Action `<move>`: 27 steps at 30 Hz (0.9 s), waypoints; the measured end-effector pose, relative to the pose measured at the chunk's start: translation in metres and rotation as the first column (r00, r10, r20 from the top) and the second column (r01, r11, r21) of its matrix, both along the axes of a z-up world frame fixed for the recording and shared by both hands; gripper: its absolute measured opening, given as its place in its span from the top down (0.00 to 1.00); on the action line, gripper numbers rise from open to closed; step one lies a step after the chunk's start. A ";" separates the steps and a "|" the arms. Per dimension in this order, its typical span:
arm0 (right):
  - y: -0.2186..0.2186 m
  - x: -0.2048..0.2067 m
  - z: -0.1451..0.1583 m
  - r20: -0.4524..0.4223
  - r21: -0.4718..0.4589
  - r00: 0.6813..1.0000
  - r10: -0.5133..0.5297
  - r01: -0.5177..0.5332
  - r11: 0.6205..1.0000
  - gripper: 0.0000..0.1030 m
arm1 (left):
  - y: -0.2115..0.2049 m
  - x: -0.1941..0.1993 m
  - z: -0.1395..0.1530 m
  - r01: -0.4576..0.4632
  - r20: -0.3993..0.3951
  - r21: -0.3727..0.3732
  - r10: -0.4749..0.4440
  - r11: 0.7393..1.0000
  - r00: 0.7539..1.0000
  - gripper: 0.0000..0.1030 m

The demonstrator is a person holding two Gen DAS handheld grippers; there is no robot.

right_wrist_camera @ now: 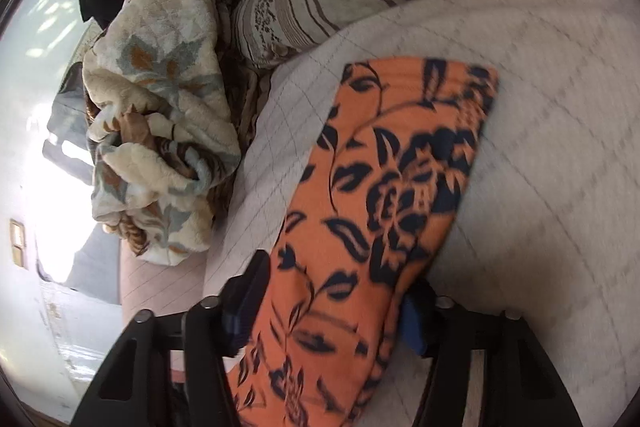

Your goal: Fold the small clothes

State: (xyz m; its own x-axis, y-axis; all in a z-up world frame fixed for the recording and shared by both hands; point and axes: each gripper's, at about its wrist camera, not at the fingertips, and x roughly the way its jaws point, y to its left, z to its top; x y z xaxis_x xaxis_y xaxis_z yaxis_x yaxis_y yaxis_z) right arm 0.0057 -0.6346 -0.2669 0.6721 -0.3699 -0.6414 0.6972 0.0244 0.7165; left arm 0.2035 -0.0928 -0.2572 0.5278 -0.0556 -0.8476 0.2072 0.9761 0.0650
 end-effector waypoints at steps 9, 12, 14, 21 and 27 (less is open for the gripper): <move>0.026 0.017 0.065 0.011 -0.247 0.996 0.088 -0.082 0.966 0.94 | 0.010 0.021 0.014 -0.017 -0.065 -0.026 0.015 1.000 0.998 0.00; 0.079 0.048 0.121 0.091 -0.384 0.958 0.271 -0.217 0.898 0.94 | 0.030 0.022 0.032 -0.096 0.013 -0.032 0.096 0.995 0.995 0.00; 0.124 0.072 0.146 0.113 -0.444 0.909 0.401 -0.315 0.839 0.93 | 0.049 0.027 0.042 -0.171 0.059 -0.014 0.172 0.985 0.983 0.00; 0.307 0.199 0.128 0.022 -0.414 0.679 0.734 -0.662 0.625 0.93 | 0.115 0.048 0.058 -0.370 0.133 0.011 0.366 0.929 0.921 0.00; 0.446 0.274 0.051 -0.120 -0.244 0.477 0.871 -0.864 0.440 0.89 | 0.167 0.058 0.065 -0.481 0.140 -0.013 0.478 0.877 0.867 0.00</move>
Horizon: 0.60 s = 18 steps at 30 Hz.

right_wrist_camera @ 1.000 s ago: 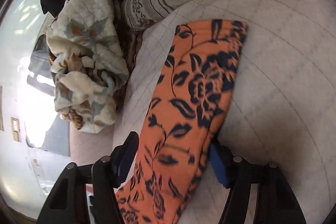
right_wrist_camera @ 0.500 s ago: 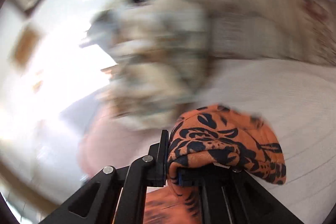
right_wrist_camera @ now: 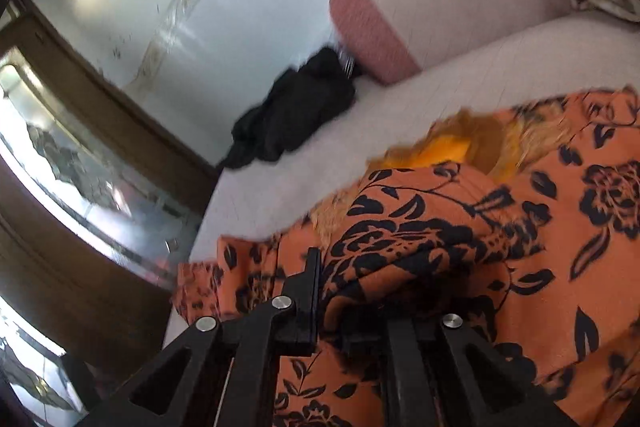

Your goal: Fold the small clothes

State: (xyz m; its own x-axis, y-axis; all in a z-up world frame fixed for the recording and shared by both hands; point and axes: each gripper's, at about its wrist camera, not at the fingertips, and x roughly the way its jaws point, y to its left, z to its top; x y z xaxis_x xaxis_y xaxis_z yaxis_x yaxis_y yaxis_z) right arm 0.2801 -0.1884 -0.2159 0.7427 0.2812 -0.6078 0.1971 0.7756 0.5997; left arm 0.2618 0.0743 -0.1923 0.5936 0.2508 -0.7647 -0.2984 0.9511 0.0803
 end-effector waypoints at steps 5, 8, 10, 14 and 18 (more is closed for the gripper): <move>0.061 0.010 -0.043 -0.108 -0.020 0.985 0.136 -0.139 0.990 0.33 | 0.027 0.006 -0.001 -0.057 -0.013 -0.041 0.057 0.998 0.998 0.00; 0.074 -0.010 -0.026 0.004 -0.020 0.977 0.215 -0.215 0.976 0.16 | 0.035 0.008 0.002 -0.073 -0.006 -0.062 0.073 0.995 0.997 0.00; 0.074 -0.018 -0.014 0.033 -0.079 0.957 0.288 -0.285 0.955 0.16 | 0.036 0.007 0.004 -0.082 -0.001 -0.067 0.082 0.994 0.997 0.00; 0.055 -0.037 -0.005 0.036 -0.138 0.928 0.371 -0.363 0.921 0.16 | 0.029 0.007 0.005 -0.067 0.004 -0.075 0.067 0.995 0.998 0.00; 0.014 -0.041 -0.010 0.012 0.027 0.978 0.210 -0.210 0.977 0.16 | 0.020 0.006 0.004 -0.057 0.000 -0.069 0.057 0.996 0.998 0.00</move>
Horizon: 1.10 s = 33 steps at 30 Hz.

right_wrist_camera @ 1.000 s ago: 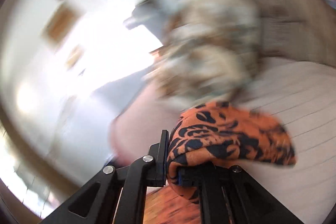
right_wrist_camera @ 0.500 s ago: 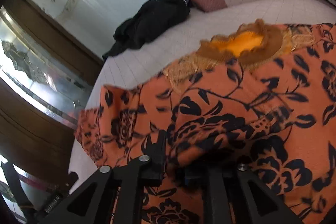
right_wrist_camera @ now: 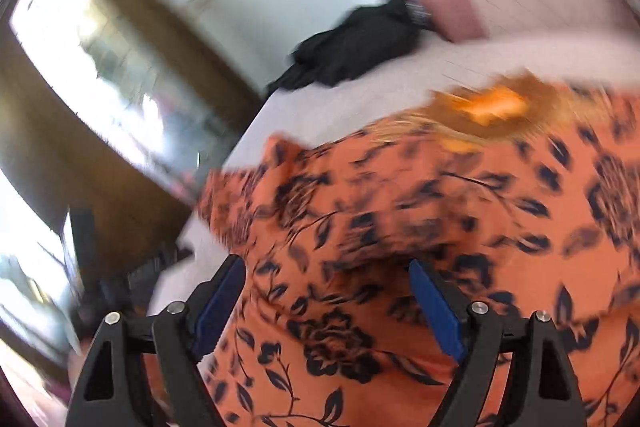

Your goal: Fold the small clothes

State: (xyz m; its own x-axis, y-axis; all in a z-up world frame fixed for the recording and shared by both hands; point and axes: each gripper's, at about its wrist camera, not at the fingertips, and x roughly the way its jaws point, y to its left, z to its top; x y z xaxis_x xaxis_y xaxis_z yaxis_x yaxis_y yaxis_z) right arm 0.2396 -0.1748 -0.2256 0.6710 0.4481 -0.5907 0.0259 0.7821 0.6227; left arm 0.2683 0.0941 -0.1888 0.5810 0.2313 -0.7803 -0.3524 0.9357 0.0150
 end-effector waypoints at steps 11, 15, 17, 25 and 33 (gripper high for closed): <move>0.021 0.037 0.028 0.079 0.229 0.995 -0.053 0.034 0.973 0.16 | 0.051 0.004 -0.012 -0.146 -0.052 -0.049 0.143 0.988 0.988 0.00; 0.038 0.038 0.041 0.109 0.098 0.994 0.021 -0.032 0.995 0.16 | 0.064 0.007 -0.017 -0.174 -0.077 -0.097 0.167 0.980 0.983 0.00; 0.028 0.035 0.029 0.066 0.068 0.998 -0.008 0.003 0.998 0.16 | 0.068 0.007 -0.016 -0.184 -0.076 -0.102 0.176 0.978 0.981 0.00; 0.023 0.037 -0.037 -0.176 -0.058 0.984 0.017 -0.028 0.998 0.57 | 0.087 0.011 -0.021 -0.218 -0.095 -0.112 0.208 0.969 0.973 0.00; 0.016 0.017 -0.021 -0.088 -0.225 0.996 0.011 -0.031 0.974 0.64 | 0.129 0.037 -0.037 -0.205 -0.093 -0.304 0.185 0.930 0.978 0.00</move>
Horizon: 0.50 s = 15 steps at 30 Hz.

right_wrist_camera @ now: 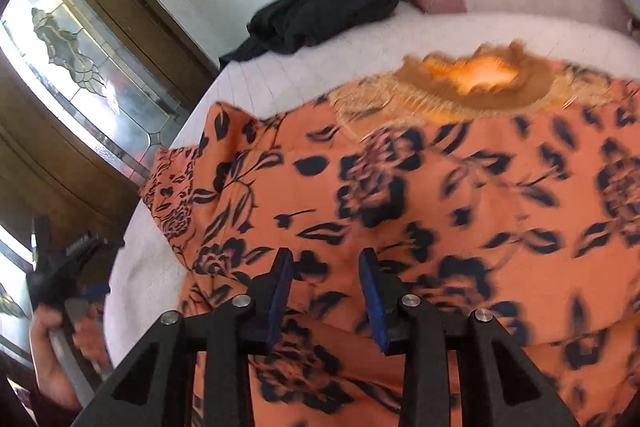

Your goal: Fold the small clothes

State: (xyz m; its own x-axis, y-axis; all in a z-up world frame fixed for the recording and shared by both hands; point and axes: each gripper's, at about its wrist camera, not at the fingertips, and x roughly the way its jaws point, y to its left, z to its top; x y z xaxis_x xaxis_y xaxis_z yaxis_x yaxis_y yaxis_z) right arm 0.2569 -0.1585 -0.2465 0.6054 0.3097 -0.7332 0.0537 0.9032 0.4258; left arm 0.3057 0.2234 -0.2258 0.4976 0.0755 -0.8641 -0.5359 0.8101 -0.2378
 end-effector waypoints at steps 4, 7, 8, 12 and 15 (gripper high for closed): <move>-0.030 -0.017 -0.016 -0.015 -0.020 0.999 -0.037 0.036 0.999 0.63 | 0.015 0.019 -0.009 0.018 0.072 -0.158 -0.007 0.987 0.997 0.00; -0.041 -0.030 -0.025 0.062 0.055 0.997 -0.047 0.043 0.998 0.63 | 0.017 0.039 -0.011 0.037 0.115 -0.191 -0.015 0.981 0.993 0.00; -0.041 -0.030 -0.026 0.066 0.056 0.997 -0.050 0.047 0.997 0.63 | 0.017 0.046 -0.011 0.052 0.128 -0.205 -0.026 0.977 0.991 0.00; -0.043 -0.031 -0.029 0.088 0.080 0.994 -0.061 0.054 0.995 0.62 | 0.024 0.072 -0.015 0.064 0.166 -0.246 -0.023 0.967 0.986 0.07; -0.055 -0.032 -0.036 0.100 0.188 0.992 -0.077 0.057 0.981 0.62 | 0.034 0.091 -0.017 0.058 0.186 -0.242 -0.012 0.969 0.982 0.13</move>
State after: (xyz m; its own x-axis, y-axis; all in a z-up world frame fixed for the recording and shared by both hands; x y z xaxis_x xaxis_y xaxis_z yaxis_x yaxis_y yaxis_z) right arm 0.2247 -0.2132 -0.2828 0.7006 0.3896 -0.5977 0.0567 0.8047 0.5910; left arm 0.3970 0.2570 -0.2431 0.6466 -0.1475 -0.7485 -0.4372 0.7324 -0.5220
